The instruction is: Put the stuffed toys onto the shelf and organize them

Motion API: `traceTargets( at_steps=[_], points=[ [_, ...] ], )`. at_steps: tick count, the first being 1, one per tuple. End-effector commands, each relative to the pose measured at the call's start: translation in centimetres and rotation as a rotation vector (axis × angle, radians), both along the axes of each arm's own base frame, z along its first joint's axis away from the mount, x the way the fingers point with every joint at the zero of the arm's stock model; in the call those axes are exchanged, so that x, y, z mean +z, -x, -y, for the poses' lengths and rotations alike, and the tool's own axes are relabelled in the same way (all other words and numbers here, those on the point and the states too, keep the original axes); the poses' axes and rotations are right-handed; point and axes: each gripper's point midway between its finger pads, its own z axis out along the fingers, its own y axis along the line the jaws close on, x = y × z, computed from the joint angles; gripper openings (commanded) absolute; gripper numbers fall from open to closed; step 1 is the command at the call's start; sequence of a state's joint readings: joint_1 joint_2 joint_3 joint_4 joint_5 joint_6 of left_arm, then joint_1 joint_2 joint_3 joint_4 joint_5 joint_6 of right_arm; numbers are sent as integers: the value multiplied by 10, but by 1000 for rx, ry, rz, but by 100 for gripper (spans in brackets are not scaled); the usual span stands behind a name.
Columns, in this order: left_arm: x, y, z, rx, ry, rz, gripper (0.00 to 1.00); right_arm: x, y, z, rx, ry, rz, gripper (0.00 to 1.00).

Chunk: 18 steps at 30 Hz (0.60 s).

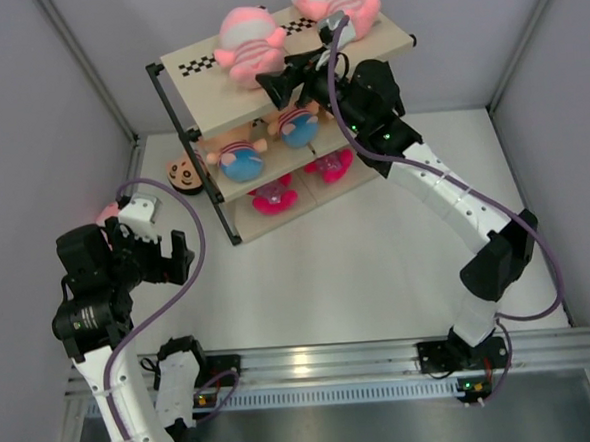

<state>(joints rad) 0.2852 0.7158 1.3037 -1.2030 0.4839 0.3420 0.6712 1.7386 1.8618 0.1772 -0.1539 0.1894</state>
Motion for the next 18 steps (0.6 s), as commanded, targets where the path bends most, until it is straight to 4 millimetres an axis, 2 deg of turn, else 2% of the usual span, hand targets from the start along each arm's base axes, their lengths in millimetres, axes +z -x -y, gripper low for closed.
traceTargets(
  at_steps=[1,2,3,4,6,9,14,15,16,17,18],
  points=[
    [17,-9,-4,17,-18,74,97,51,-6,18,-81,-151,73,70],
    [18,-8,-4,14,-21,78,97,51,-7,18,-82,-156,75,63],
    [17,-9,-5,15,-21,73,97,52,-9,18,-86,-156,81,50],
    [17,-8,-5,18,-23,74,97,53,-11,19,-97,-156,84,45],
    [17,-8,-6,18,-28,75,97,55,-12,19,-104,-148,96,34],
    [16,-8,-7,22,-34,75,97,59,-14,27,-136,-138,118,25],
    [10,-8,-10,27,-51,63,97,65,-20,48,-156,-100,144,21],
    [6,-8,-12,34,-57,54,97,70,-26,57,-157,-85,150,17],
    [5,-8,-12,36,-59,49,97,66,-22,49,-81,-42,157,17],
    [4,-7,-13,37,-61,49,97,54,-27,49,-63,18,122,17],
    [2,-8,-13,34,-63,47,97,58,-34,53,-61,35,131,16]
  ],
)
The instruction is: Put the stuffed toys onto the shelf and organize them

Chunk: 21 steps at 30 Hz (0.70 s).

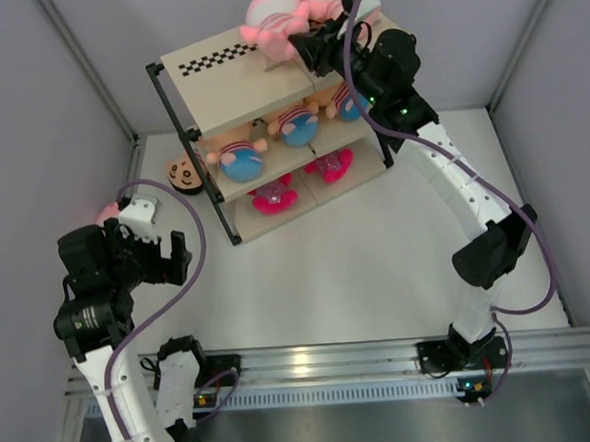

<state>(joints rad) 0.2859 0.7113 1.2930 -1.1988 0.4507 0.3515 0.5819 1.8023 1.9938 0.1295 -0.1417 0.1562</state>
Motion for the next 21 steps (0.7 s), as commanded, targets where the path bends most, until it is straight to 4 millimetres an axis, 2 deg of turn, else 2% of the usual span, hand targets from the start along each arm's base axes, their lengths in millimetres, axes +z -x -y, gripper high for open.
traceTargets(
  at_steps=[1,6,11,15,21],
  points=[
    [4,-8,-6,7,-36,48,97,36,8,16,80,64,93,17],
    [-1,-8,-7,8,-34,32,97,17,5,18,118,162,80,20],
    [-8,-11,-9,14,-35,12,97,13,14,7,214,174,84,20],
    [-10,-12,-9,15,-27,7,97,-1,10,-3,264,175,52,20],
    [-12,-13,-12,22,-44,-1,97,-4,6,-4,267,179,39,22]
  ],
)
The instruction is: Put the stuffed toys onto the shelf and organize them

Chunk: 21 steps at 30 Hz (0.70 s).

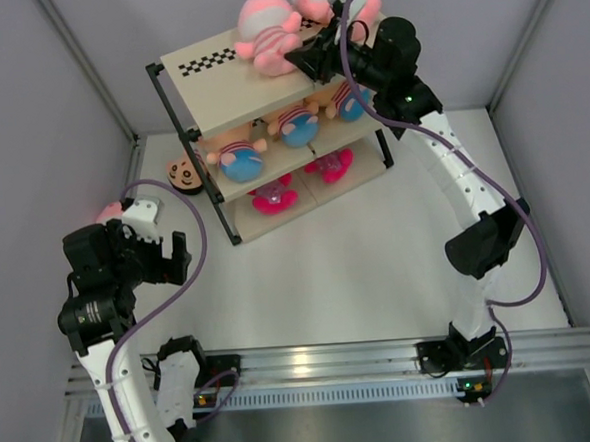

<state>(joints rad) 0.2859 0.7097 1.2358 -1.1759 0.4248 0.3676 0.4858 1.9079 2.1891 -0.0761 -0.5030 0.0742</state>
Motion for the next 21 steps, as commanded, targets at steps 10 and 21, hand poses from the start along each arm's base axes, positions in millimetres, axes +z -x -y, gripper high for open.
traceTargets(
  at_steps=[10,21],
  points=[
    [-18,-26,-25,101,-33,-25,95,36,36,29,-40,47,85,69],
    [-25,-31,-31,109,-53,-51,95,59,91,123,-263,32,98,88]
  ],
)
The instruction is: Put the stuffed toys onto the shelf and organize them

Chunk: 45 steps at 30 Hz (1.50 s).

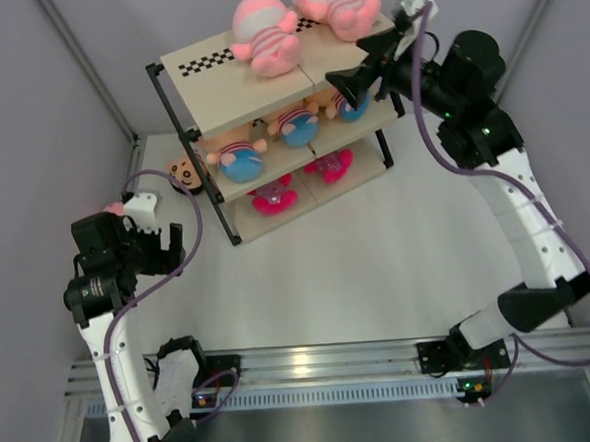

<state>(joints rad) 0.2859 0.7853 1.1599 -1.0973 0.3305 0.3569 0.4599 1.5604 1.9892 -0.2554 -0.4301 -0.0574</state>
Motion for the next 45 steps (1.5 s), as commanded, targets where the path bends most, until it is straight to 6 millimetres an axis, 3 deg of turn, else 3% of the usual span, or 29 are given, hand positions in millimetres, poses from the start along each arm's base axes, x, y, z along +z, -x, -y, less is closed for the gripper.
traceTargets(
  at_steps=[1,2,3,4,5,6,7,8,9,11,13,15,19,22,27,31,33,34,39,45],
  points=[
    [2,-9,-10,35,-31,36,95,-14,4,59,-178,-34,-31,87],
    [1,-9,-14,56,-45,30,95,-5,8,87,-239,-70,-1,85],
    [-1,-10,-17,66,-51,24,95,-15,6,100,-260,-112,-49,84],
    [-3,-11,-19,79,-53,19,95,-45,-3,109,-287,-111,-114,82],
    [-5,-11,-23,97,-64,11,95,-43,-5,138,-350,-143,-96,80],
    [-6,-12,-26,113,-71,4,95,-52,-9,150,-375,-179,-123,79],
    [-9,-14,-29,129,-73,-1,95,-81,-18,161,-403,-183,-178,76],
    [-10,-15,-33,143,-83,-4,95,-89,-27,183,-453,-202,-182,72],
    [-13,-16,-40,171,-108,-18,95,-93,-34,190,-462,-232,-185,70],
    [-22,-21,-52,207,-144,-33,96,-125,-61,219,-518,-234,-254,63],
    [-37,-23,-65,251,-190,-73,96,-145,-83,220,-482,-211,-288,61],
    [-44,-28,-84,318,-253,-87,97,-149,-97,217,-440,-188,-270,61],
    [-68,-38,-97,360,-279,-130,99,-164,-138,215,-403,-158,-289,65],
    [-83,-47,-105,387,-291,-153,99,-175,-152,208,-346,-141,-311,67],
    [-100,-66,-123,419,-281,-189,99,-185,-165,192,-308,-114,-302,67],
    [-112,-76,-138,448,-235,-220,99,-210,-182,169,-283,-64,-337,67],
    [-120,-78,-147,480,-198,-248,98,-215,-188,170,-304,-43,-329,66],
    [-126,-78,-151,491,-191,-270,99,-219,-188,153,-283,-35,-329,65],
    [-136,-82,-160,525,-191,-276,99,-225,-197,156,-323,-47,-293,58],
    [-148,-89,-173,568,-182,-271,98,-251,-194,145,-248,-9,-337,31]
  ],
)
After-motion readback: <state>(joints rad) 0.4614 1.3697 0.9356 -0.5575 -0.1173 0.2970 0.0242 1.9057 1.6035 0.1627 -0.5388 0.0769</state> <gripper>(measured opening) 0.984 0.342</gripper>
